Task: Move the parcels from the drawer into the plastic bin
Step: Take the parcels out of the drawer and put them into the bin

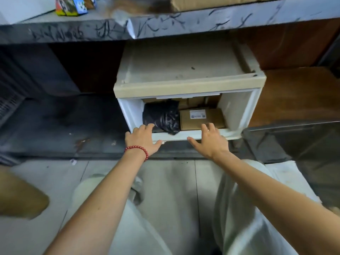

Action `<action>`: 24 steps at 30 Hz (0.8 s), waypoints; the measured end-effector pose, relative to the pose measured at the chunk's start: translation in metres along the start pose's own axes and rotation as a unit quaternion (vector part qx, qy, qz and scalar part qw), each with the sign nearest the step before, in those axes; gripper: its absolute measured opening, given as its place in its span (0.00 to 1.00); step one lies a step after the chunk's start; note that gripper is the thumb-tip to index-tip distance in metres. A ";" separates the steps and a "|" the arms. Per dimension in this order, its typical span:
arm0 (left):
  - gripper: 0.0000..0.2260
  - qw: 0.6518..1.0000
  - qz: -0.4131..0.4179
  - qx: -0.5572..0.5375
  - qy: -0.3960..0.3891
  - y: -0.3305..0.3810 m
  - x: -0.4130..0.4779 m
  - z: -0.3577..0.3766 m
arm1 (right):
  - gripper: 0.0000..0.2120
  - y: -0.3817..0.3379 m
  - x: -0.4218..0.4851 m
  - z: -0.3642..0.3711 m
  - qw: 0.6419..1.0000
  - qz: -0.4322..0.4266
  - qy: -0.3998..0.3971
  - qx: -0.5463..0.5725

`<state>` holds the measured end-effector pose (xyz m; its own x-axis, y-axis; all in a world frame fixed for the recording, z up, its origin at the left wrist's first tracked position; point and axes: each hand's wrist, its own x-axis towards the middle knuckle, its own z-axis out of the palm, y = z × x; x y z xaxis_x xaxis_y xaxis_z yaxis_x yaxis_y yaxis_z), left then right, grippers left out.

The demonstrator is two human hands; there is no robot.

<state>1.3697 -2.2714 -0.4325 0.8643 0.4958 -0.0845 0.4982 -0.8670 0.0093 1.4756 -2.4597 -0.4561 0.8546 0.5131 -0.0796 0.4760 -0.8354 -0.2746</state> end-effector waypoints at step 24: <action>0.45 0.987 -0.080 -0.140 0.010 0.002 0.132 0.085 | 0.35 -0.046 0.130 0.095 0.956 0.043 -0.057 0.286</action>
<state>1.4784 -2.2117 -0.5286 0.7725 0.6290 -0.0878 0.6258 -0.7305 0.2734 1.5455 -2.3355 -0.5452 0.8415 0.4930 -0.2208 0.1862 -0.6484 -0.7381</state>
